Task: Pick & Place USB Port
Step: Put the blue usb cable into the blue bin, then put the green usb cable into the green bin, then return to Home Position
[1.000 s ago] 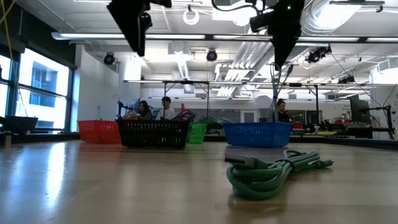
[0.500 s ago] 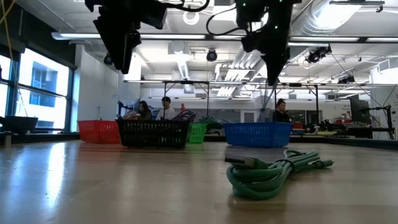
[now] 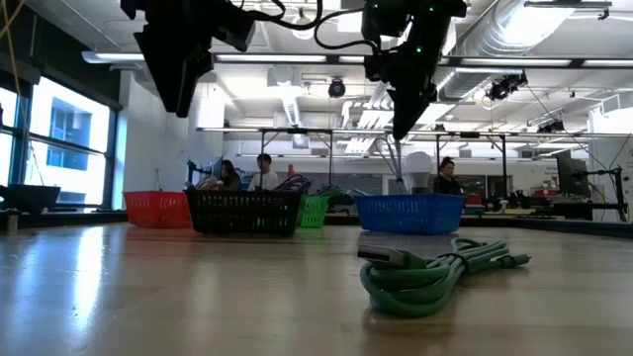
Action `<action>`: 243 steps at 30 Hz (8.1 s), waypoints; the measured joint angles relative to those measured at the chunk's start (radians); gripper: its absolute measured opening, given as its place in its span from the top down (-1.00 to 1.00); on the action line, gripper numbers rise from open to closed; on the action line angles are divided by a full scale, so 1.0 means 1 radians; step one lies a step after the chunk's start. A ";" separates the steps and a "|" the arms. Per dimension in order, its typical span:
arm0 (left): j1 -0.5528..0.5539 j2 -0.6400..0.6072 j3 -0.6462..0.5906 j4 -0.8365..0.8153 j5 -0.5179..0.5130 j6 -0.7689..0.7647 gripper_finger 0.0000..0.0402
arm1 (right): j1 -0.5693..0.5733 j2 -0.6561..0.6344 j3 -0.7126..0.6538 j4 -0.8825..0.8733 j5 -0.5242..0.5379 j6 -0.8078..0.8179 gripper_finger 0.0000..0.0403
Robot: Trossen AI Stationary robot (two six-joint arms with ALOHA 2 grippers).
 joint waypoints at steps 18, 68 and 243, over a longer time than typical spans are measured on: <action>-0.052 -0.041 -0.063 -0.232 -0.075 -0.286 -0.03 | 0.144 -0.002 0.000 0.097 -0.516 -0.156 -0.21; -0.501 -0.092 -0.462 0.654 -0.125 -0.518 -0.03 | 0.749 0.465 0.006 0.269 -0.229 -0.110 0.11; 0.159 -1.034 -0.758 1.127 0.383 0.600 1.00 | 0.953 -1.483 -0.910 0.705 0.379 -0.099 1.00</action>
